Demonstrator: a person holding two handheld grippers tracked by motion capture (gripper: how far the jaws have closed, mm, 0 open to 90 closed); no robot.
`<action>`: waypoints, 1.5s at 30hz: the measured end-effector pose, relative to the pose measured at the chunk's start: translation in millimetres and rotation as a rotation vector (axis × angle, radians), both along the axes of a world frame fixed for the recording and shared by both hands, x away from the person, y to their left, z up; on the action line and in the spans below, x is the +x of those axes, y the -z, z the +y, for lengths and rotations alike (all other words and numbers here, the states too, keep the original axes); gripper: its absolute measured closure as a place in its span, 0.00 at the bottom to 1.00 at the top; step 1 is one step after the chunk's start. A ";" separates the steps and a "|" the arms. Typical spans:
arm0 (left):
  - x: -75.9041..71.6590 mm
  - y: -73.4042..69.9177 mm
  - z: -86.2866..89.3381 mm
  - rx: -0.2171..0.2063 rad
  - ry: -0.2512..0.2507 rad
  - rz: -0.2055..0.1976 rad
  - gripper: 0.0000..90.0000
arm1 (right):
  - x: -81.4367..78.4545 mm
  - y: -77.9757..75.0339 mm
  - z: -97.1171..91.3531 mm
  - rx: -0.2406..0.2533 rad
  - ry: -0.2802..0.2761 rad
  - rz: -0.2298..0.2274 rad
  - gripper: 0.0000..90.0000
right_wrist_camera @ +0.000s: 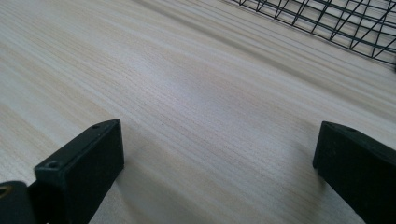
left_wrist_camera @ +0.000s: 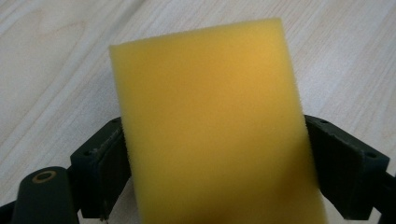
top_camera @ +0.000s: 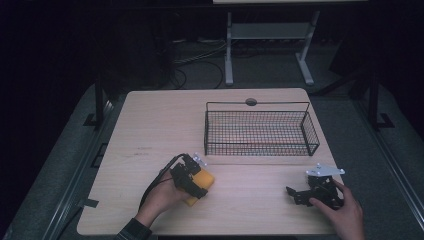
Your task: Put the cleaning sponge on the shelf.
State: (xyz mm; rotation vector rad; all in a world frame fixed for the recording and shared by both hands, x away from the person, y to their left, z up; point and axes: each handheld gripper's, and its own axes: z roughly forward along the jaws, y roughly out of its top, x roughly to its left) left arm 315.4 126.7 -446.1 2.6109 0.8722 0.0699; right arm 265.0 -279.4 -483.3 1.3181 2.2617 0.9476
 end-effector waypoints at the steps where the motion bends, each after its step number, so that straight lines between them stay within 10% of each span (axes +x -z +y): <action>1: -0.2 0.6 -0.2 0.004 0.000 -0.004 0.15 | 0.0 0.0 0.0 0.000 0.000 0.000 0.01; 27: 0.1 -6.2 1.4 -0.011 0.029 -0.012 0.23 | 0.0 0.0 0.0 0.000 0.000 0.000 0.01; 45: 9.1 -38.6 7.9 -0.067 0.074 -0.023 0.23 | 0.0 0.0 0.0 0.000 0.000 0.000 0.01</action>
